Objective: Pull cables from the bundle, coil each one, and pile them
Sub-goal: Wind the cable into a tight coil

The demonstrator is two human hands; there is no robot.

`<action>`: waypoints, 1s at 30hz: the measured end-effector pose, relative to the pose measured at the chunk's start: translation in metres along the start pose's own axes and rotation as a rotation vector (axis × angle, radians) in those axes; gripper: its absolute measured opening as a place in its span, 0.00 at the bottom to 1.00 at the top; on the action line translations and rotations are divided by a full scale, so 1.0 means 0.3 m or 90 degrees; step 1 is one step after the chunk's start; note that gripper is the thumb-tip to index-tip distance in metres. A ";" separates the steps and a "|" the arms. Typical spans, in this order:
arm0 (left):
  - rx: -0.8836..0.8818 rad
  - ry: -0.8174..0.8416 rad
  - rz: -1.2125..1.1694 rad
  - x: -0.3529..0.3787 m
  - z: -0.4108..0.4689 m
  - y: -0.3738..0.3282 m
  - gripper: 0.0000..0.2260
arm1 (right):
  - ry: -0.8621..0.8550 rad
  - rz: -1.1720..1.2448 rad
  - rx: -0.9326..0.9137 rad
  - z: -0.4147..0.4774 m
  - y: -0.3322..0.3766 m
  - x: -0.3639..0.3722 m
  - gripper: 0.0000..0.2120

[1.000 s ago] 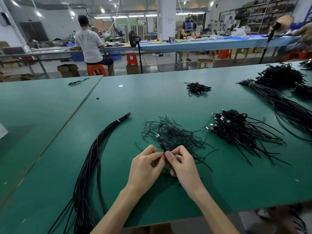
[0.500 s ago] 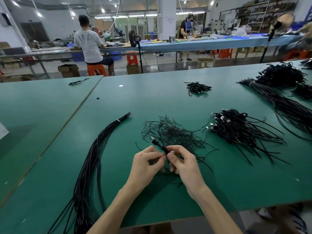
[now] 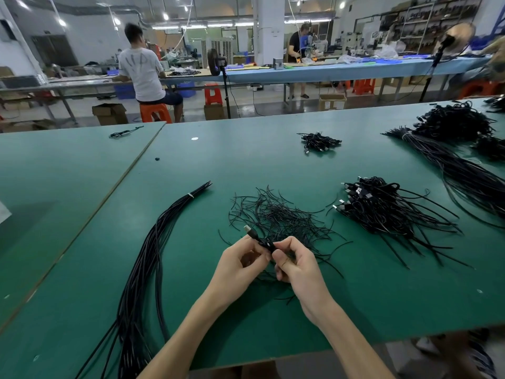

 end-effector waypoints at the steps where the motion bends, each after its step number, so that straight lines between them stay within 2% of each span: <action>1: 0.003 0.009 -0.016 -0.002 0.000 -0.001 0.07 | 0.004 0.002 -0.002 0.000 0.001 0.001 0.05; 7: -0.017 0.050 -0.077 -0.011 -0.006 0.016 0.03 | 0.019 -0.002 -0.004 -0.004 0.011 0.004 0.09; 14: -0.033 0.022 -0.068 -0.007 -0.004 0.022 0.07 | -0.008 0.004 -0.014 -0.009 0.020 0.007 0.15; 18: -0.049 0.084 -0.089 -0.006 -0.002 0.029 0.09 | 0.013 0.007 -0.020 -0.018 0.039 0.013 0.18; 20: -0.056 0.127 -0.113 -0.019 -0.010 0.028 0.10 | 0.020 -0.002 -0.037 -0.024 0.051 0.020 0.18; 24: -0.091 0.210 -0.170 -0.049 -0.021 0.038 0.05 | 0.022 -0.067 -0.087 -0.026 0.074 0.033 0.12; 30: -0.097 0.231 -0.216 -0.050 -0.015 0.058 0.07 | -0.014 -0.123 -0.088 -0.026 0.077 0.026 0.10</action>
Point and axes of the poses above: each hand's wrist, its own z-axis towards the middle knuckle, its own x-axis out of the palm, y = z × x, the point moved 5 cm from there along z, towards the middle knuckle, and after that the axes turned 13 degrees about y, right-handed, at the moved point
